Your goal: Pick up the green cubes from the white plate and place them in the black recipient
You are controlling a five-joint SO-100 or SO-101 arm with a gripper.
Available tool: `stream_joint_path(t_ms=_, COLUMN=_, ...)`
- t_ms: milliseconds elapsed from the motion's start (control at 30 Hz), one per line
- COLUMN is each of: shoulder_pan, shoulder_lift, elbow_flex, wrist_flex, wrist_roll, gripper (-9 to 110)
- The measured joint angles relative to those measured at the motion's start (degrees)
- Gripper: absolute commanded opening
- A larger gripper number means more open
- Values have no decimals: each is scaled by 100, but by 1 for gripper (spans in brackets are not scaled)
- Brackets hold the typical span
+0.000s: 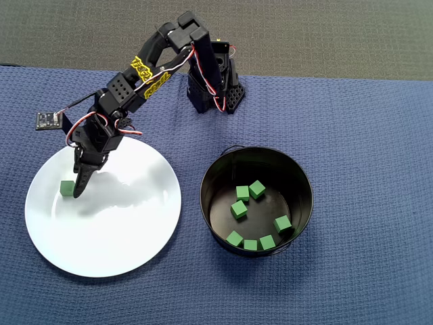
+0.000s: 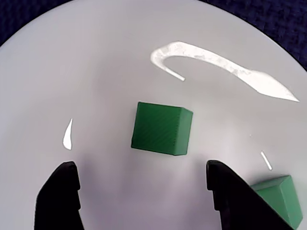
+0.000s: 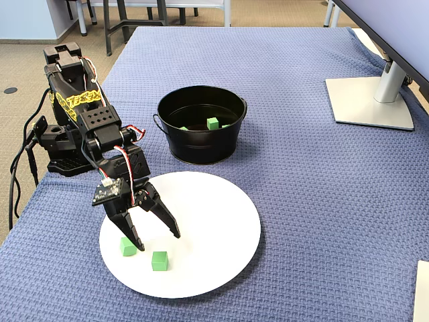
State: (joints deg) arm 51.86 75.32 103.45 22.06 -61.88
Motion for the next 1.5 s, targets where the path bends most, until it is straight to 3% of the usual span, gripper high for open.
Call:
stream_joint_path(t_ms=800, shoulder_pan=105, shoulder_lift=-914, elbow_flex=-624, wrist_flex=-360, wrist_roll=369, gripper=20)
stream_joint_path(t_ms=1500, shoulder_pan=97, shoulder_lift=-932, elbow_flex=-633, wrist_flex=-369, wrist_roll=439, gripper=2)
